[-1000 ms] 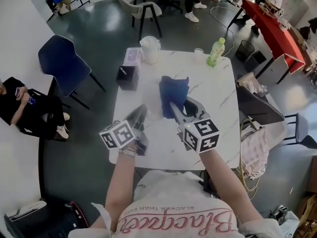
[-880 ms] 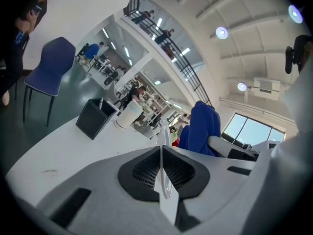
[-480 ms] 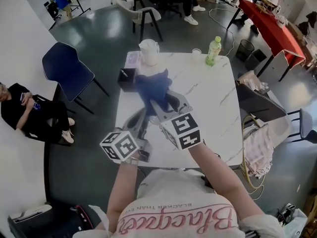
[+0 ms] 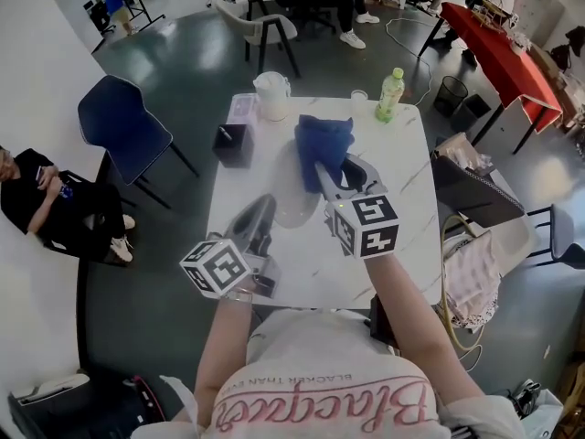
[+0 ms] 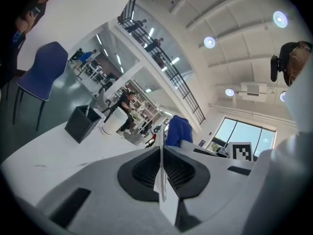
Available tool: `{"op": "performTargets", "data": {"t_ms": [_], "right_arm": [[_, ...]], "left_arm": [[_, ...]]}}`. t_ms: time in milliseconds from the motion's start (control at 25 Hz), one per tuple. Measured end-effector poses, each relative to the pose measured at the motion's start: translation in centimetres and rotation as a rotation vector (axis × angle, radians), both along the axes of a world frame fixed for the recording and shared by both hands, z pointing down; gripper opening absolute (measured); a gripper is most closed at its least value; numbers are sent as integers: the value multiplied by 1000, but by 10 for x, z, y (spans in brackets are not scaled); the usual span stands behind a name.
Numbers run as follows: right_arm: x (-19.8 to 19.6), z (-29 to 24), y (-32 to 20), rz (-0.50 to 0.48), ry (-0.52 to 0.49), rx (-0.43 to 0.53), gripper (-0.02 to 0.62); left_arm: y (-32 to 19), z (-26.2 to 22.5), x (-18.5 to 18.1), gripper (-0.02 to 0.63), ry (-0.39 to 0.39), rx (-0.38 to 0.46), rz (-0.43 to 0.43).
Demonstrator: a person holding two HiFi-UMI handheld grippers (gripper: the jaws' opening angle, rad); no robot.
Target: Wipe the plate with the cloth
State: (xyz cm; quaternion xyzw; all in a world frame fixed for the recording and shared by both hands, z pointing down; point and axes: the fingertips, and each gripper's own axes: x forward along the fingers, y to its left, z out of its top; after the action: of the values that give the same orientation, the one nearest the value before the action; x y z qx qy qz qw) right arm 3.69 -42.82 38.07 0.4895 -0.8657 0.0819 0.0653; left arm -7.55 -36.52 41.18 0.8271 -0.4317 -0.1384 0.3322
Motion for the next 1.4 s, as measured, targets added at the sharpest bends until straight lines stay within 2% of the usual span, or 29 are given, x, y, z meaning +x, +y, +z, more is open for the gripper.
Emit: {"op": "performTargets", "data": {"t_ms": [200,320,440,560,760,960,1200,1320,1400], "right_arm": [[41,-5,7,107,-10,-28,106],[46,-25,24,94,-40,6,106],[32,-44,44,26,-52,46,106],[4,-47,61,-86,-35,62,107],[-35,-30,79,-240,63,61,107],[-48,-8,86,-314,157,30,106],[-29,12,89,-306,240,-1,106],[-7,19,81,-235,245,-31,106],[13,25,71,-158,243,-57,106]], "left_arm": [[-1,-4,4,15,17,12,-10],[-3,-7,7,17,20,22,-16],[-6,-11,10,17,-1,34,-17],[-9,-15,13,15,1,52,-16],[-7,-24,24,15,-44,89,5],[-5,-22,23,15,-10,67,12],[1,-24,24,17,-11,76,31],[3,-25,25,17,-35,93,39],[4,-26,24,17,-80,117,47]]}}
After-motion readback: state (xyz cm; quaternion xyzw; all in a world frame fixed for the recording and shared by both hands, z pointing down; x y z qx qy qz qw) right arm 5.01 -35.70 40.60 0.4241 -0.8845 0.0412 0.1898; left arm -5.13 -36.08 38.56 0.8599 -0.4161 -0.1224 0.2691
